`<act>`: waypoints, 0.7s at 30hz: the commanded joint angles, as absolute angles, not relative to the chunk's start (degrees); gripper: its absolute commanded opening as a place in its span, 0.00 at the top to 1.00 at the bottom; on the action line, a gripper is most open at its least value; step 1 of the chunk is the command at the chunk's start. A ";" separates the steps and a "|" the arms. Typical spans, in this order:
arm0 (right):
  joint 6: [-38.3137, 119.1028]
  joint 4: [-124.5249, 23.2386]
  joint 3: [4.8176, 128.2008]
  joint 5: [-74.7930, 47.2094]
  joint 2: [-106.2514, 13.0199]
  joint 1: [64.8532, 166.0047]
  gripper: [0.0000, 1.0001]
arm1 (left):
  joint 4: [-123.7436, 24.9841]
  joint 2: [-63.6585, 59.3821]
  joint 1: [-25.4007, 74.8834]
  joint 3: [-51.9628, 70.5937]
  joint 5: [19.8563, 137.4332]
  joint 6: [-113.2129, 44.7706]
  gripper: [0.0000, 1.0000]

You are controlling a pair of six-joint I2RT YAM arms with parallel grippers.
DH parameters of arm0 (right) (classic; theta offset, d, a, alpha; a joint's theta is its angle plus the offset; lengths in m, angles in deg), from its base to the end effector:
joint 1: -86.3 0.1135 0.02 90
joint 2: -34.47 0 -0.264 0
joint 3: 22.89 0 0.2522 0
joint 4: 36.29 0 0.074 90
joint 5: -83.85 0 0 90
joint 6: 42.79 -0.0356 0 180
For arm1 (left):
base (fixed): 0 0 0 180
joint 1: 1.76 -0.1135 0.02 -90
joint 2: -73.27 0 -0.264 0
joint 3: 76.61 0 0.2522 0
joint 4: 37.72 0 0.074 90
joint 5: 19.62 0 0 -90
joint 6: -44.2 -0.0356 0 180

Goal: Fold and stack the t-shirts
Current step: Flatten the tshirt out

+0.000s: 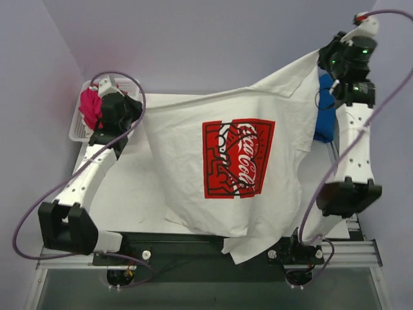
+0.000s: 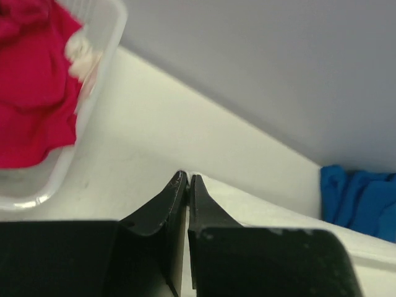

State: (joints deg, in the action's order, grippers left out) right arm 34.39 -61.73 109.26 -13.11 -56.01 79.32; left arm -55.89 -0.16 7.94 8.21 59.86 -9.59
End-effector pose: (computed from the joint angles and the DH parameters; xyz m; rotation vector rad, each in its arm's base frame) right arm 0.3138 -0.0341 0.5757 0.1185 1.2860 0.1656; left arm 0.2970 -0.0442 0.4035 -0.5255 1.6240 -0.4451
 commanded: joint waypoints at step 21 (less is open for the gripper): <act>23.75 -46.36 121.83 -16.61 -101.32 85.95 1.00 | -48.93 -56.81 5.80 44.46 51.68 -11.44 1.00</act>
State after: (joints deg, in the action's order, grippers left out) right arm 26.17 -52.44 119.45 -16.41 -101.08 86.38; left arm -49.64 -56.09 6.82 39.12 55.33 -9.57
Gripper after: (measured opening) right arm 0.039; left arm 0.121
